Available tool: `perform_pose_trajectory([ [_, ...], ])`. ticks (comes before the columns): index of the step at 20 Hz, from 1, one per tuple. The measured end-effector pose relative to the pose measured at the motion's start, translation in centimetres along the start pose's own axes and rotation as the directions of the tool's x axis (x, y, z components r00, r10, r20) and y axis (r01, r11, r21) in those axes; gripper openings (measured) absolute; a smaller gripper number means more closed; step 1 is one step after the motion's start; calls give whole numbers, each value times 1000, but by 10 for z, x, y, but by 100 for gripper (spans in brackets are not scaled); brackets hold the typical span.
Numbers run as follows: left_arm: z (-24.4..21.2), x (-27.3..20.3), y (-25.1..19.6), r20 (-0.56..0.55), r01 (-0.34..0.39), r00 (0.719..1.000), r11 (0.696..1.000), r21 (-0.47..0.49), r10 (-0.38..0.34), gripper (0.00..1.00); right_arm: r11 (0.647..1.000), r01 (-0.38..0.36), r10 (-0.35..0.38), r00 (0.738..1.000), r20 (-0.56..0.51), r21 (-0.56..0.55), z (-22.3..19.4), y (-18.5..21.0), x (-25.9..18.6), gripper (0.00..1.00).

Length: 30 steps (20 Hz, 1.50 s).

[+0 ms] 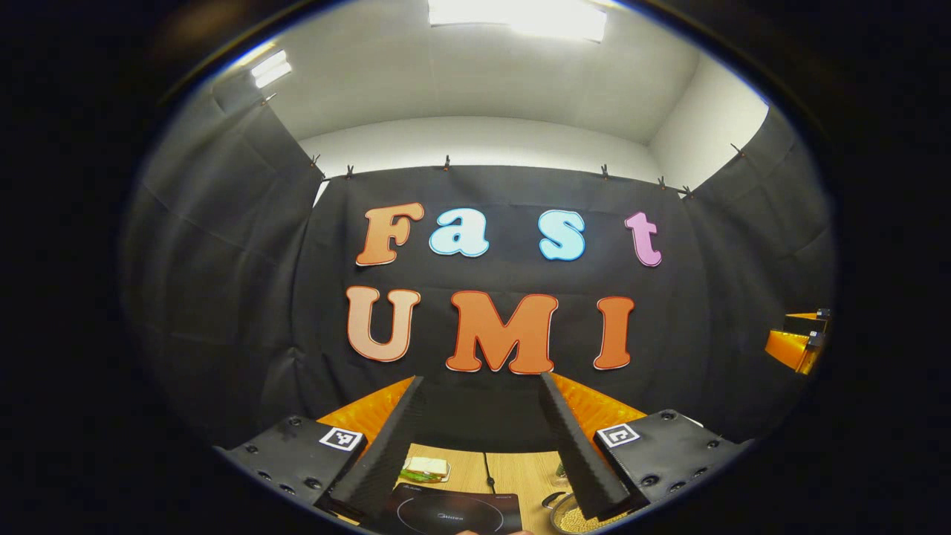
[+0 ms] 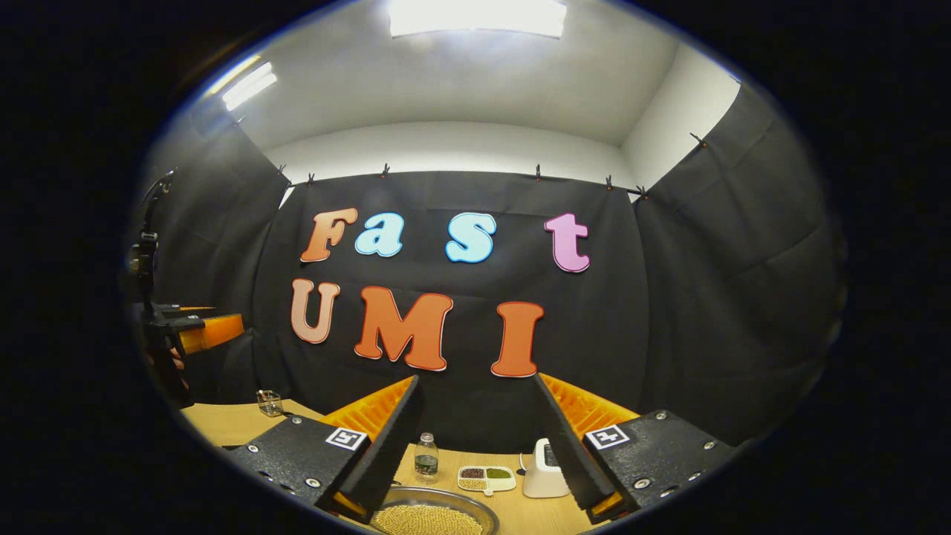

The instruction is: First push the handle of the pot to place it horizontally, then grasp the pot with both hands and set it on the induction cooktop.

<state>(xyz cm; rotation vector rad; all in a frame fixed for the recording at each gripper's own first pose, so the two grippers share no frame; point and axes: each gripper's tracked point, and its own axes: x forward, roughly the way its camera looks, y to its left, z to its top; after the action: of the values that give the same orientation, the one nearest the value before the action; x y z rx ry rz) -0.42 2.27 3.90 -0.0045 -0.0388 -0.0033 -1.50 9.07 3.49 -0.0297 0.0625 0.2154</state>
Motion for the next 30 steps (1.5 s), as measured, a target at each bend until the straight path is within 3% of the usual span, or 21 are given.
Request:
perform_pose_trajectory([
  [5, -4, 3, -3, -10, 4, 1000, 1000, 13, -4, 100, 1000, 18, -15, 994, -110, 25, -38, -4, -5, 83],
  [7, -7, 4, -4, -15, 10, 1000, 1000, 11, -10, 100, 999, 31, -25, 986, -167, 31, -57, -7, -5, 75],
  [9, -12, 7, -3, -26, 15, 1000, 1000, 3, -15, 99, 998, 45, -34, 968, -247, 38, -83, -8, -7, 63],
  [11, -16, 7, -4, -35, 15, 999, 1000, 1, -15, 99, 997, 53, -30, 944, -329, 61, -107, -8, -12, 59],
  [16, -27, 4, 2, -58, 3, 998, 1000, 3, -3, 99, 983, 32, 66, 856, -514, 180, -165, 12, -36, 29],
  [20, -33, 3, 14, -66, -11, 998, 1000, -4, 10, 100, 979, 4, 127, 766, -630, 202, -214, 25, -60, 19],
  [28, -48, 7, 21, -92, -11, 996, 1000, 2, 11, 100, 976, 35, 141, 657, -741, 216, -272, 24, -95, 4],
  [30, -54, 8, 22, -98, -8, 995, 1000, -3, 8, 100, 960, 43, 193, 610, -768, 276, -284, 35, -105, 0],
])
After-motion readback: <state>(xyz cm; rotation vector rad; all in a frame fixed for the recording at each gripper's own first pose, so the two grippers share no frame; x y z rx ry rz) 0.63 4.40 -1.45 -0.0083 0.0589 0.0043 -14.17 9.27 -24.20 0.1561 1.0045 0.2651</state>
